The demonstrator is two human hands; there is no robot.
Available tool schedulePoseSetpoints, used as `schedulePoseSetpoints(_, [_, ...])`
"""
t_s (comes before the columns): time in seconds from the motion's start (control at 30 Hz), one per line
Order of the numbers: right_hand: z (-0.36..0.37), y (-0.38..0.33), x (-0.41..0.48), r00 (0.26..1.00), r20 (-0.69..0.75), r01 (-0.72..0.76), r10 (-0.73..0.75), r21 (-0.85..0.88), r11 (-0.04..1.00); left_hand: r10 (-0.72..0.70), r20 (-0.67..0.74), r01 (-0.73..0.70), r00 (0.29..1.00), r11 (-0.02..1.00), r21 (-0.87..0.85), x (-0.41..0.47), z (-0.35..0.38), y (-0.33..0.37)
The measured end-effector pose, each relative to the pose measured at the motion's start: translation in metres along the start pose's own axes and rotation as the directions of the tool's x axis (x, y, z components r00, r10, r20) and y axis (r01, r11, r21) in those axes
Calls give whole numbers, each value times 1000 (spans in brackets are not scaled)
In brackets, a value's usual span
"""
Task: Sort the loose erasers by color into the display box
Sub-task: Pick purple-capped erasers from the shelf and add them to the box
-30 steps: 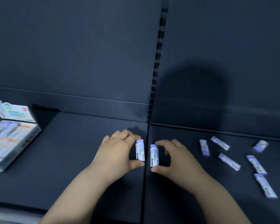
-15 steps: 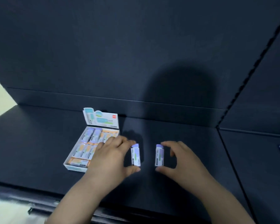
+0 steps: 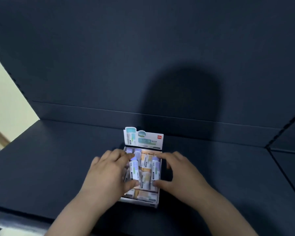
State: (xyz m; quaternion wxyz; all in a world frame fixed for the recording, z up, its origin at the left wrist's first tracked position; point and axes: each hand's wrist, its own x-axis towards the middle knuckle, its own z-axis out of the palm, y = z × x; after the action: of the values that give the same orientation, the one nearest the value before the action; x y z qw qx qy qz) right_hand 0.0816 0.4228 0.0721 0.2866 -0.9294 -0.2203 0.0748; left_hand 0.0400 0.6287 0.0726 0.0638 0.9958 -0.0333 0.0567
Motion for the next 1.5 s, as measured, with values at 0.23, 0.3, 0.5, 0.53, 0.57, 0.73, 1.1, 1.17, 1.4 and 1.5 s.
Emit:
schedulePoseSetpoints(0.23, [32,-34,33,1000,7,-27,27,-54,998,117,93,-118,989,993,7,19,-7,-44])
schedulePoseSetpoints(0.3, [37,-39,36,999,-5,-37,37,-71,997,139,100,-136,985,990,-40,21,-6,-48])
schedulePoseSetpoints(0.5, [35,-43,47,996,-21,-87,85,-78,993,195,45,-188,980,975,-121,37,1,-46])
schedulePoseSetpoints(0.53, [34,-43,48,995,-25,-102,100,-90,991,210,28,-205,977,972,-116,39,3,-44])
schedulePoseSetpoints(0.57, [33,-42,48,993,-30,-119,116,-108,987,225,12,-222,974,969,-110,41,4,-42])
schedulePoseSetpoints(0.73, [31,-38,45,981,-54,-193,187,-155,969,273,-22,-274,962,956,-108,49,12,-34])
schedulePoseSetpoints(1.1, [2,-17,-1,867,-423,-286,264,11,958,83,-164,-106,983,984,-141,42,-18,-37])
schedulePoseSetpoints(1.17, [-3,-4,-18,821,-478,-323,313,64,944,115,-147,-135,982,982,-132,40,-21,-28])
schedulePoseSetpoints(1.4, [-12,41,-81,733,-510,-417,451,187,890,386,-76,-393,919,912,-120,32,0,53])
schedulePoseSetpoints(1.5, [-25,65,-111,720,-505,-448,476,186,874,485,-50,-487,873,862,-139,31,3,103])
